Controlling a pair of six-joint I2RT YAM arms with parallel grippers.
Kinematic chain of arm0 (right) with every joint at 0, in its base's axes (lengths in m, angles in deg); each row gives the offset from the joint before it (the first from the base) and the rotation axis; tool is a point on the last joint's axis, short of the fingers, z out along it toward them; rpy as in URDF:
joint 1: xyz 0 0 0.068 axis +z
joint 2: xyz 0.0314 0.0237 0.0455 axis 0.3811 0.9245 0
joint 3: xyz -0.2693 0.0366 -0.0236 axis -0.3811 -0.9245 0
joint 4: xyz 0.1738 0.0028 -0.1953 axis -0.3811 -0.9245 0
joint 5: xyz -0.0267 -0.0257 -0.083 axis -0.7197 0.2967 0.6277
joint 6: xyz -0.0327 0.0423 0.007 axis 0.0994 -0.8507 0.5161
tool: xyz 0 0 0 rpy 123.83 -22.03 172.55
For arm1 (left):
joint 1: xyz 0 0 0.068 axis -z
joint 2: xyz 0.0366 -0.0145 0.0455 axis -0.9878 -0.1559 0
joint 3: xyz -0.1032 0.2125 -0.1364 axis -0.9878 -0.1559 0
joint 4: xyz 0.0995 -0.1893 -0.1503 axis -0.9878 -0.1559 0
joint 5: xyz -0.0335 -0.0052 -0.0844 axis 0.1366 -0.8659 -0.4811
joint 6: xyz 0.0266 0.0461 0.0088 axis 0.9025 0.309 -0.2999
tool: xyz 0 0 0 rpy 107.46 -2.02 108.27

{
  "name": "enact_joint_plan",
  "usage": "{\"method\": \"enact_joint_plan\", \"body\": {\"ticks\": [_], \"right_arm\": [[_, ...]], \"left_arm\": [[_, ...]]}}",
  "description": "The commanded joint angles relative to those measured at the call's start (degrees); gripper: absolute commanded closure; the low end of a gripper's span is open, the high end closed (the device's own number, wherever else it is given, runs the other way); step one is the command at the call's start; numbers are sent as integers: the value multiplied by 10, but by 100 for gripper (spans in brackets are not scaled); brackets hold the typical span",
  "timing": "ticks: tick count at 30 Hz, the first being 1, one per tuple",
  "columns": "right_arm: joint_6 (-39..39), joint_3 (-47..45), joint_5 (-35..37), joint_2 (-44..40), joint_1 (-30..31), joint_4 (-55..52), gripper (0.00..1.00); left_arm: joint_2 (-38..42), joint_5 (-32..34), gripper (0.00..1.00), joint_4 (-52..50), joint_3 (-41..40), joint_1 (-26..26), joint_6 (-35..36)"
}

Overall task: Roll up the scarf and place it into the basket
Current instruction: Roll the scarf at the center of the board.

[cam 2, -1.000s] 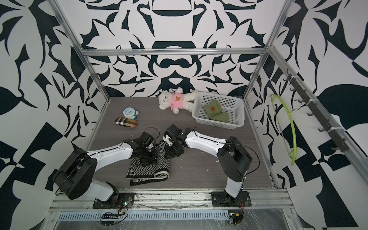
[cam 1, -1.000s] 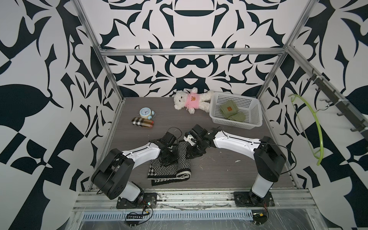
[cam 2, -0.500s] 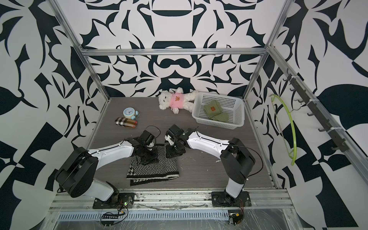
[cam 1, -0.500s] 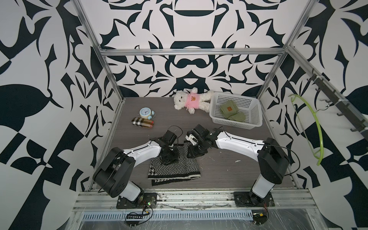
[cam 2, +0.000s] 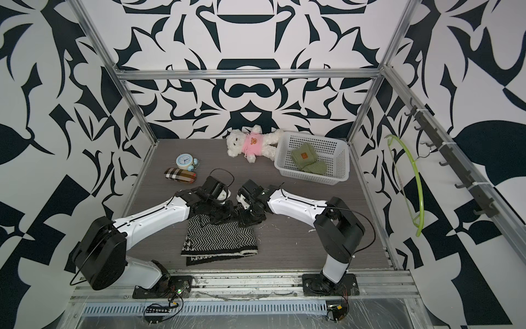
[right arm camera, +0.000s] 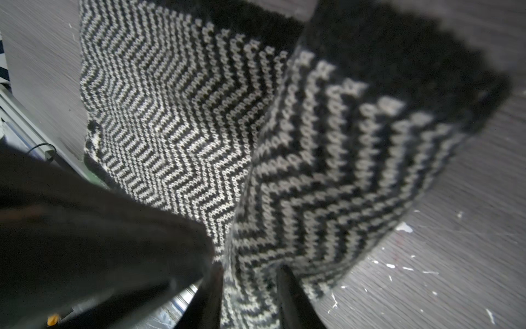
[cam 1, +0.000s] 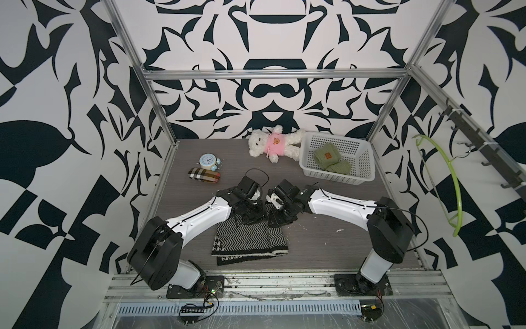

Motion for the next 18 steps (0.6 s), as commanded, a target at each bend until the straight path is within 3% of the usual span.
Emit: {"method": "enact_joint_plan", "body": {"ticks": [1,18], "right_arm": [[-6,-11,6,-20,-7,10,65],[-17,-109,72,-77,-70,-23,65]], "left_arm": [[-38,-21,87,18,5,7,-9],[-126,-32,89,78,-11,17,-23]]}}
